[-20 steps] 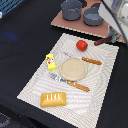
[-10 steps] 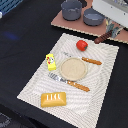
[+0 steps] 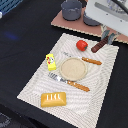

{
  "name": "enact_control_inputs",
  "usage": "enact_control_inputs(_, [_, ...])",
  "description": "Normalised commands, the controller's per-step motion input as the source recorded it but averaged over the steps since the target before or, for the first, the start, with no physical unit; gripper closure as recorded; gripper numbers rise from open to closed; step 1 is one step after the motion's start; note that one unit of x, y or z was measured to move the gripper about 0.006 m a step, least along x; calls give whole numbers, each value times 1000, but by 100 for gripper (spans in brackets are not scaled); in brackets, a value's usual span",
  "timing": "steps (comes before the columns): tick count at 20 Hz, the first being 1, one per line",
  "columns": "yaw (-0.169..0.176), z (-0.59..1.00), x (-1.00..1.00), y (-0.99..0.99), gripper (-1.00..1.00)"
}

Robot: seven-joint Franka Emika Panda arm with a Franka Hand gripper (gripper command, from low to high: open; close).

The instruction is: Interact with the objects in diverse but meaningful ways.

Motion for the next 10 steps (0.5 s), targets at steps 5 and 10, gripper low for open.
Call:
enact_control_inputs(5, [0,-205,-799,0,100])
enact_control_inputs(10, [0,-410,-872,19,100])
